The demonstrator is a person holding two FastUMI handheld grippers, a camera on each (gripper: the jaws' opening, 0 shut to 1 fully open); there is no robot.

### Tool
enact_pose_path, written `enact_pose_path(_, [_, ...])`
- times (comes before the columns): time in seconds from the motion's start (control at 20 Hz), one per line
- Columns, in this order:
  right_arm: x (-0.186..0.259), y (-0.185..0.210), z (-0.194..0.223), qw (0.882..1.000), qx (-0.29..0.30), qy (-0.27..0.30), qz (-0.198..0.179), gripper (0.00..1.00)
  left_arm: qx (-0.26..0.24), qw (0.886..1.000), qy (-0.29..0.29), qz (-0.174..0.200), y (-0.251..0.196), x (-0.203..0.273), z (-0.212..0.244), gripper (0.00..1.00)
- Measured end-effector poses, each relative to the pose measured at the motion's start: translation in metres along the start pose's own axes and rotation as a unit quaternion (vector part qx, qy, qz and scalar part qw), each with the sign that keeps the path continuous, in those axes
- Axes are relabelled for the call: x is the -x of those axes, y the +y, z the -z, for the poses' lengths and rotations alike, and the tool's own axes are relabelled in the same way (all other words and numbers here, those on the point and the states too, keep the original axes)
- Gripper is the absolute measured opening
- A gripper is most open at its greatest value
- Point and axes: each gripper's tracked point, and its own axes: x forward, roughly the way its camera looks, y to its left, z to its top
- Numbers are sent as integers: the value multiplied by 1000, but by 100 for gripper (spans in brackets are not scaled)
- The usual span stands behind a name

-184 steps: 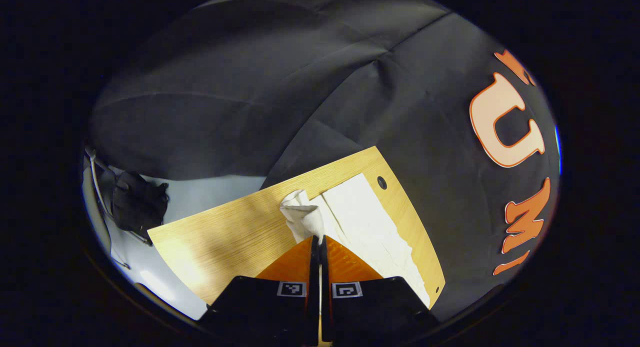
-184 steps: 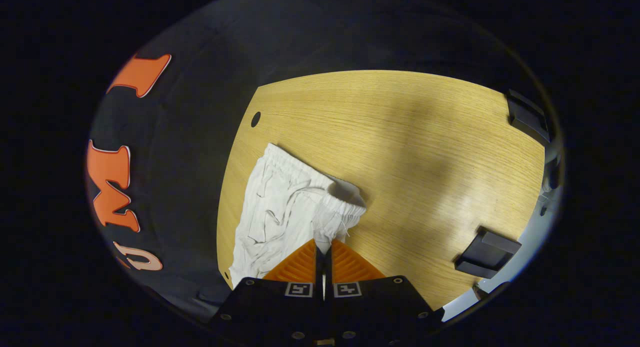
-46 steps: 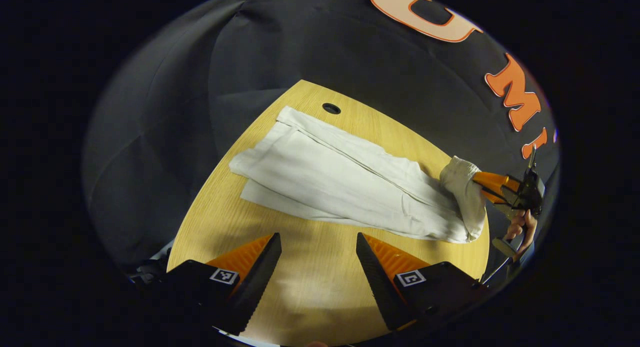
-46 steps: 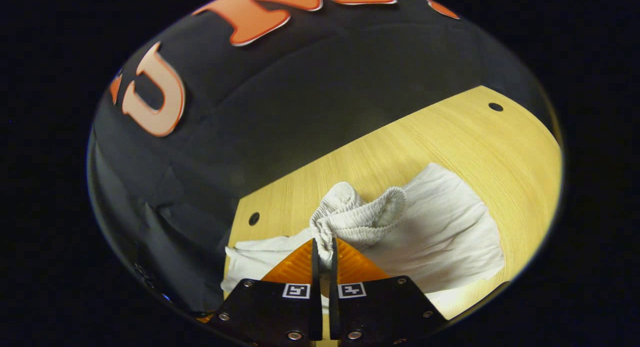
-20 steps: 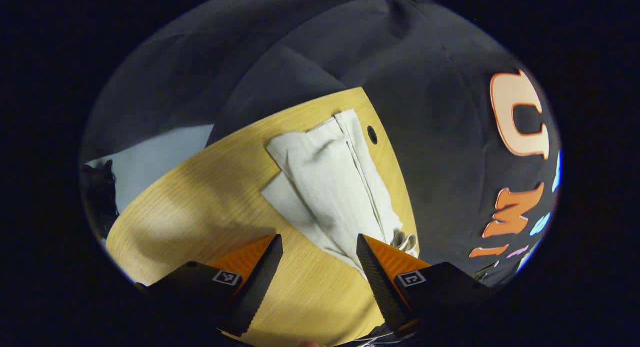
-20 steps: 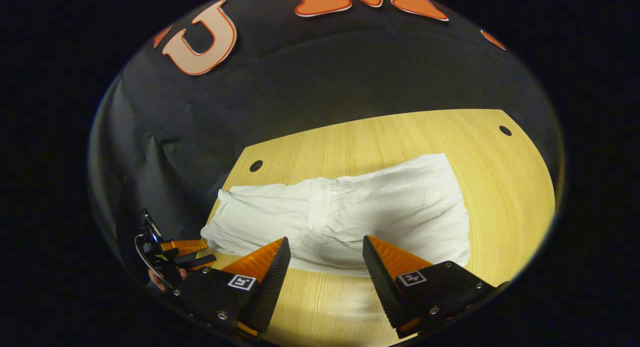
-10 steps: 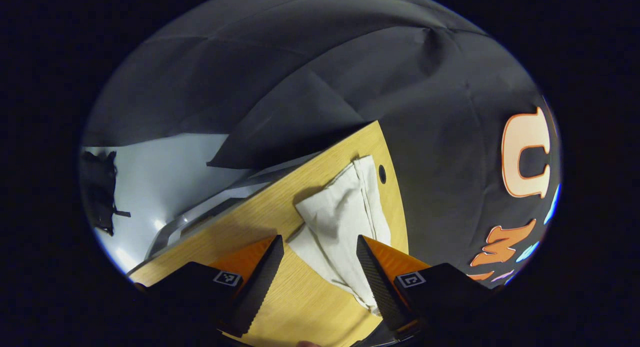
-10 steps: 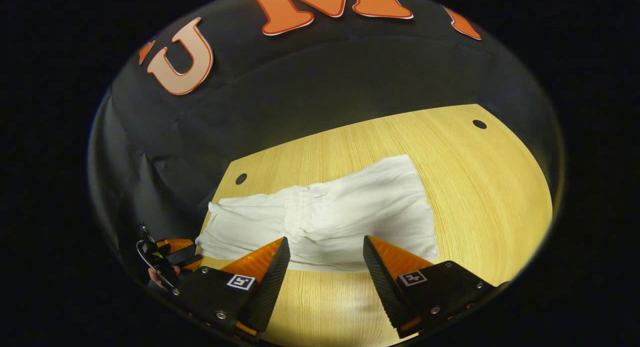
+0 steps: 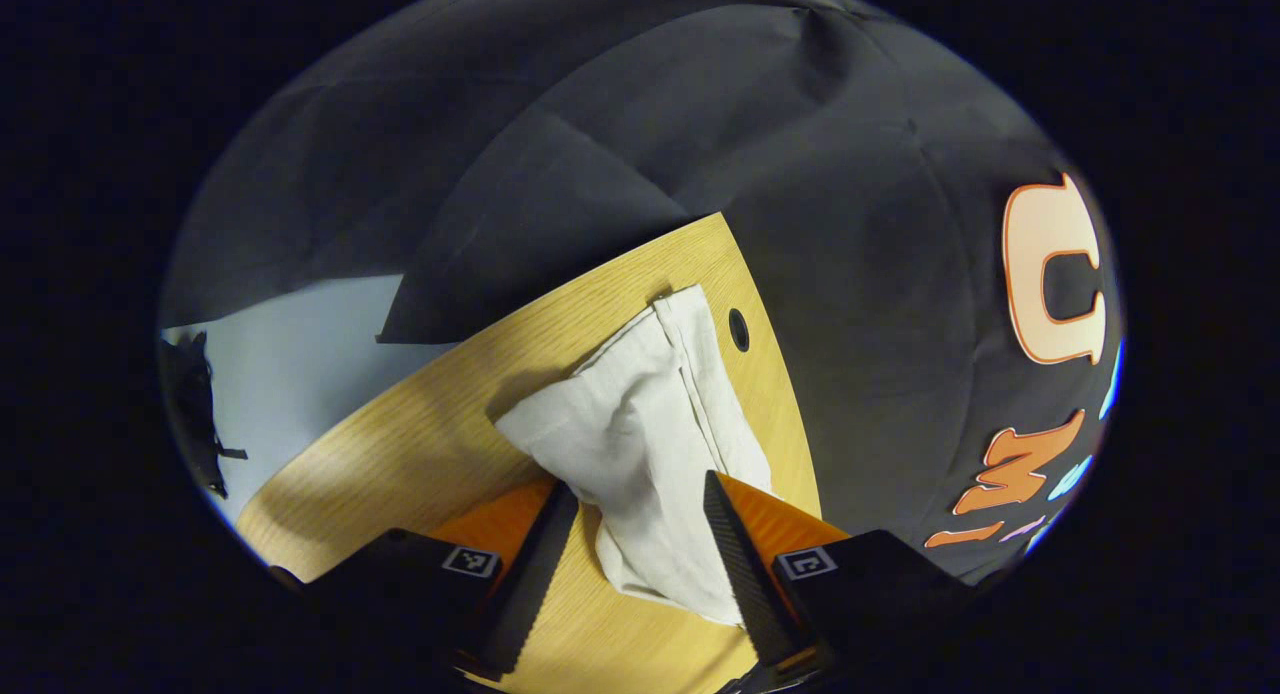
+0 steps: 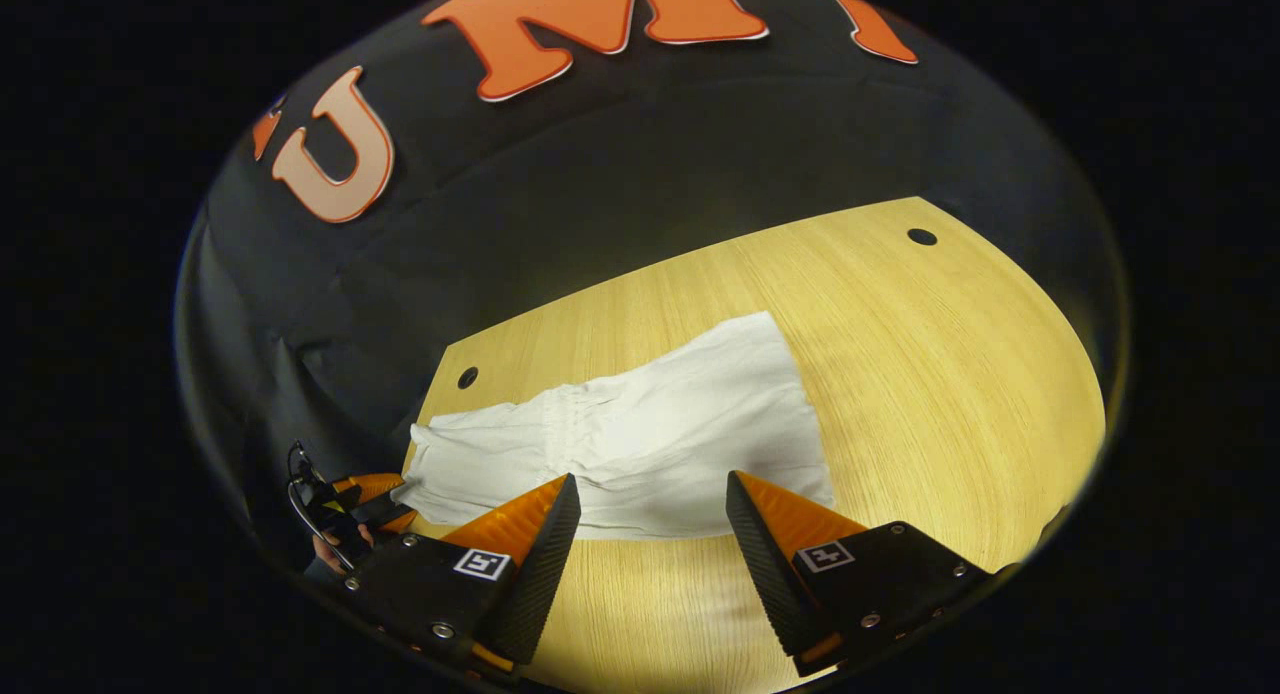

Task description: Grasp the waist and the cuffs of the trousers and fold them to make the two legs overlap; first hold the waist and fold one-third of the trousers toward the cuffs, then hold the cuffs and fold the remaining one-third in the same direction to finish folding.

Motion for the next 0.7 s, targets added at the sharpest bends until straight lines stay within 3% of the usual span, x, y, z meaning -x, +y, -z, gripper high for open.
enact_pose_path(0.1, [4,-6,4,1000,-8,0,2,89,-5,1000,2,-17,0,-12,1,60])
enact_pose_path(0.15, [4,-8,5,1000,-9,1,3,89,-4,1000,0,-21,0,-13,1,39])
enact_pose_path(0.2, [4,-8,4,1000,-8,2,4,89,-6,999,-4,-34,4,-17,2,37])
enact_pose_path(0.25, [4,-10,3,1000,-9,4,1,89,-1,999,-7,-42,4,-17,7,22])
enact_pose_path(0.3, [5,-12,3,1000,-10,8,1,89,-1,999,-11,-52,5,-12,7,14])
enact_pose_path(0.45, [8,-23,-8,1000,-9,2,-4,89,-2,998,-35,-56,-4,3,1,12])
enact_pose_path(0.7, [19,-48,-24,1000,-3,-11,-10,88,-57,994,-75,-59,-45,32,3,10])
